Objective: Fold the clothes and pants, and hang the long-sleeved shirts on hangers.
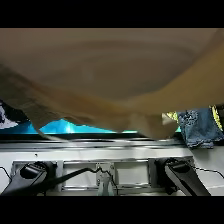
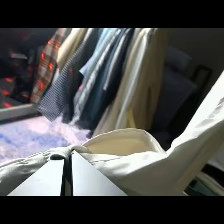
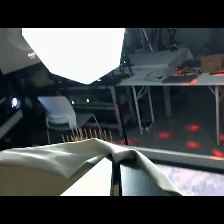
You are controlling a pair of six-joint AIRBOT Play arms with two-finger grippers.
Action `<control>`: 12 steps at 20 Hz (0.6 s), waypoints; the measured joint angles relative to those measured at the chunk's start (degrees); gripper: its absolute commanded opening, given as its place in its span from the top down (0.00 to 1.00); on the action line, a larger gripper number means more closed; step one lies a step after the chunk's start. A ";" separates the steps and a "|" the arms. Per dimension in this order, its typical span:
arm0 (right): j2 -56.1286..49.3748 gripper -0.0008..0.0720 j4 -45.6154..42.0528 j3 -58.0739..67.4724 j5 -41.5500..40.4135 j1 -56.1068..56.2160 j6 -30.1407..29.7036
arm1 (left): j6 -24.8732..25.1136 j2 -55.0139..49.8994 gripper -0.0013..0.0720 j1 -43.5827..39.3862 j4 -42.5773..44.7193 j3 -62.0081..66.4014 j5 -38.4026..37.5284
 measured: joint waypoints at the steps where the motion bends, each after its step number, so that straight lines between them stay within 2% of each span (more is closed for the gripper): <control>1: -0.70 0.97 0.00 0.50 1.40 0.00 0.00 | -0.66 -0.13 0.97 -0.02 0.17 0.02 -0.79; 6: -10.01 0.97 -0.20 1.51 8.61 0.00 -0.68 | -3.58 -7.28 0.97 -0.04 5.38 -1.11 -7.45; 10: -24.09 0.97 -0.35 1.64 10.91 0.00 -2.43 | -4.20 -19.76 0.97 -0.04 14.53 -3.61 -10.64; 12: -32.11 0.97 -0.20 1.70 9.64 0.00 -4.59 | -3.93 -27.43 0.97 -0.02 20.74 -4.22 -9.16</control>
